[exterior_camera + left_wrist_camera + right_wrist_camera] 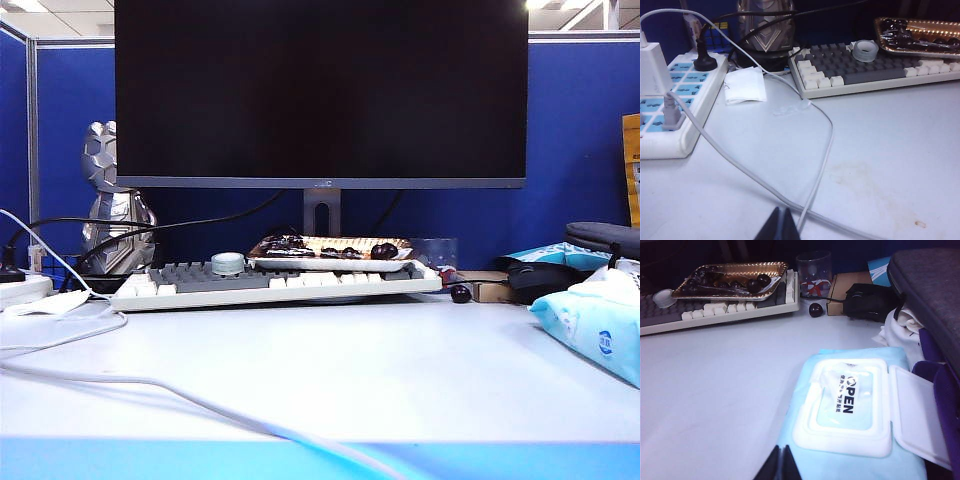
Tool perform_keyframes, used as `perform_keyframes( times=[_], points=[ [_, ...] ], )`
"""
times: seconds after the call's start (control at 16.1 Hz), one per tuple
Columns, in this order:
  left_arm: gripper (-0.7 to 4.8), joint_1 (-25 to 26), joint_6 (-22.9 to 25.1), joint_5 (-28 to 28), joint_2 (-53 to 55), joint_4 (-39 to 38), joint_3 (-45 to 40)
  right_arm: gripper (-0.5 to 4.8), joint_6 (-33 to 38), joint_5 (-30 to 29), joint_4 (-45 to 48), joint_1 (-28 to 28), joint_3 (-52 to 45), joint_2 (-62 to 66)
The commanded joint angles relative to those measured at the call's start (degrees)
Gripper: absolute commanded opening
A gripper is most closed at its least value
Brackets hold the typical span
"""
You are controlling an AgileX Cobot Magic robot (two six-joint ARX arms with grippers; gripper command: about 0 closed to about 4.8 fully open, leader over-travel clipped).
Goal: Pull out a wet wipe from the sky blue wet wipes packet and place it on the table.
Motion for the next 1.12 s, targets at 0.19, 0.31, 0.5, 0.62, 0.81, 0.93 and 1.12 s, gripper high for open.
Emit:
perform_keyframes(
  times=[0.19,0.31,0.5,0.62,0.81,0.93,1.12],
  points=[
    [-0.03,-0.02,-0.17,0.00,-0.17,-0.74,-0.02,-0.01,0.00,-0.09,0.37,0.02,-0.13,-0.02],
    [-0.03,-0.02,-0.17,-0.02,-0.17,-0.74,-0.02,-0.01,0.00,-0.11,0.46,0.02,-0.13,-0.02],
    [-0.03,-0.02,-0.17,0.00,-0.17,-0.74,-0.02,-0.01,0.87,-0.31,1.25,0.04,-0.02,-0.02],
    [-0.03,-0.02,-0.17,-0.02,-0.17,-0.74,-0.02,-0.01,4.09,-2.01,4.66,0.02,0.61,-0.02],
    [-0.03,-0.02,-0.17,0.00,-0.17,-0.74,-0.02,-0.01,4.68,-1.97,5.03,0.02,9.33,0.63],
    [-0.03,-0.02,-0.17,0.00,-0.17,-0.74,-0.02,-0.01,5.29,0.52,4.59,-0.04,16.72,7.17],
    [-0.03,-0.02,-0.17,-0.02,-0.17,-0.74,-0.02,-0.01,8.26,-2.47,4.42,-0.04,27.19,22.77]
  ],
)
